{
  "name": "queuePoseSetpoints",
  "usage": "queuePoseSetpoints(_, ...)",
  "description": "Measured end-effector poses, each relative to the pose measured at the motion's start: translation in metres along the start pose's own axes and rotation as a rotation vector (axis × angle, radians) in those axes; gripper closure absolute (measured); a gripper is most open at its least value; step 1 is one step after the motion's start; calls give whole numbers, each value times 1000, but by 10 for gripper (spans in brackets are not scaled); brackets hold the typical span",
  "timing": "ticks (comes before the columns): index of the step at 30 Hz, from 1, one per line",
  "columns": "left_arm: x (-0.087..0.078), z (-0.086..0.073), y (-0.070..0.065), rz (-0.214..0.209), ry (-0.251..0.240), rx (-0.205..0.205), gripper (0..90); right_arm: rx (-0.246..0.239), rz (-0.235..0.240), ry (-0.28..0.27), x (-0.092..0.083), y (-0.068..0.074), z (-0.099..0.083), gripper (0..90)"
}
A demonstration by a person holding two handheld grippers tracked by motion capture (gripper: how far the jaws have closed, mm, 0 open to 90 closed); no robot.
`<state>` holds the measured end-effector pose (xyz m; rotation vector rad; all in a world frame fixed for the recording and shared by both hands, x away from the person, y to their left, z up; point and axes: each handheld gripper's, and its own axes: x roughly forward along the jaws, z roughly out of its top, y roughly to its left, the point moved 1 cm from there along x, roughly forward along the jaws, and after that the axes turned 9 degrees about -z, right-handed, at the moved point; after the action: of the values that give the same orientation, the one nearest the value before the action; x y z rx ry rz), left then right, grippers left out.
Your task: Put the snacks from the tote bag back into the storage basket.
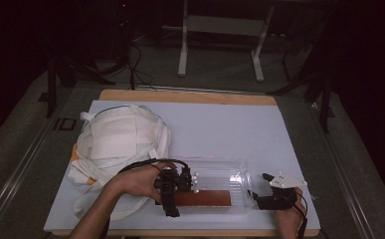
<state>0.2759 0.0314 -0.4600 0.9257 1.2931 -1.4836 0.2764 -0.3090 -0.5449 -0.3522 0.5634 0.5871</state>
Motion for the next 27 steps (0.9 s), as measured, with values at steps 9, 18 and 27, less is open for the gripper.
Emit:
queuePoseSetpoints(9, -9, -6, 0, 43, -36, 3, 179, 0, 0, 0, 0, 0, 0, 145)
queuePoseSetpoints(18, -17, -12, 3, 84, -65, -15, 180, 3, -1, -2, 0, 0, 0, 145)
queuePoseSetpoints(27, -28, -19, 1, 137, -119, -21, 177, 2, -2, -5, -1, 0, 0, 145)
